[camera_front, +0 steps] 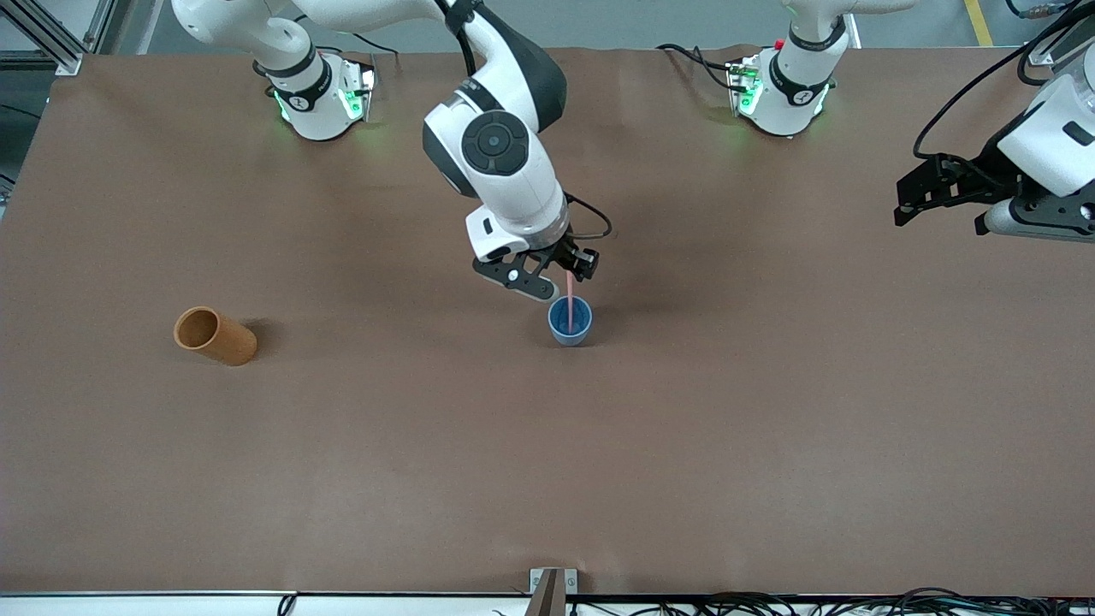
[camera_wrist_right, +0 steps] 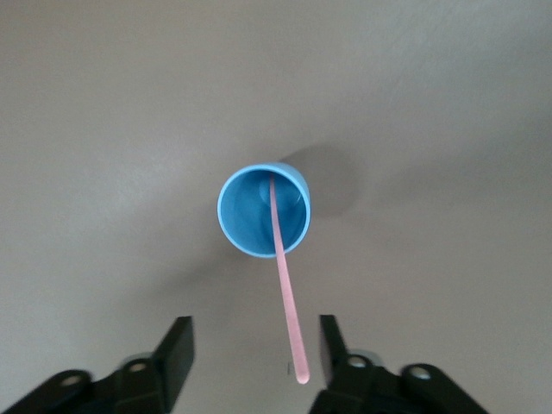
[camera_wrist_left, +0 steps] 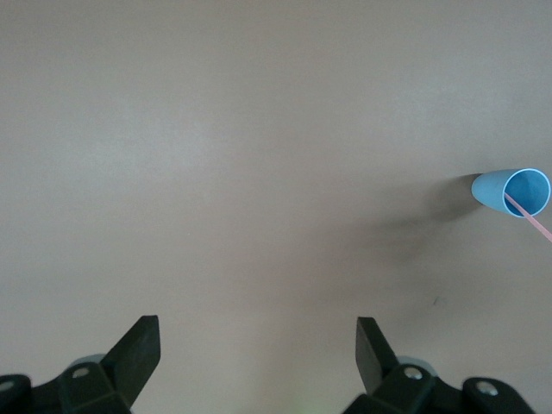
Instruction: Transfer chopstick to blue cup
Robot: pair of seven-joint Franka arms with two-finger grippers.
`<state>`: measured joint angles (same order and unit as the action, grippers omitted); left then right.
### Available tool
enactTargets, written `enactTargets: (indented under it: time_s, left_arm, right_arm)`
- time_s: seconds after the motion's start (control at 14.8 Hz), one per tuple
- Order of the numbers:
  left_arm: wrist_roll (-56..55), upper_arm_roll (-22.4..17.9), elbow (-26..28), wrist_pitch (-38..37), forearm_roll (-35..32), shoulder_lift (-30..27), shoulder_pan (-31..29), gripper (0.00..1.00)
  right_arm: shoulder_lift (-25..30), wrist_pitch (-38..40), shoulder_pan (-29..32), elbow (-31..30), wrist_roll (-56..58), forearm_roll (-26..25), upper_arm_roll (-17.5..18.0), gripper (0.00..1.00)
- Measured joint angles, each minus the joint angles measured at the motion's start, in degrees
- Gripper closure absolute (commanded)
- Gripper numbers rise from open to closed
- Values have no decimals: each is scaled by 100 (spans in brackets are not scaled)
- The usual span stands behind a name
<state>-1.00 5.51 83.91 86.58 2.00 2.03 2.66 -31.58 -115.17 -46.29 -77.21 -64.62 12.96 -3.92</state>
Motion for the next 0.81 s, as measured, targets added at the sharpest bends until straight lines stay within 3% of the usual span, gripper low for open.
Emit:
enactTargets:
  time_s: [0.47,0.81]
  left_arm:
    - [0,2,1,22,0,1,2,0]
    - [-6,-3,5,50,0,20,-7,0]
  right_arm:
    - [1055,1676,1082,77,1773,-763,-75,0]
    - [2155,1921,2649,-514,3535,-812,-115,0]
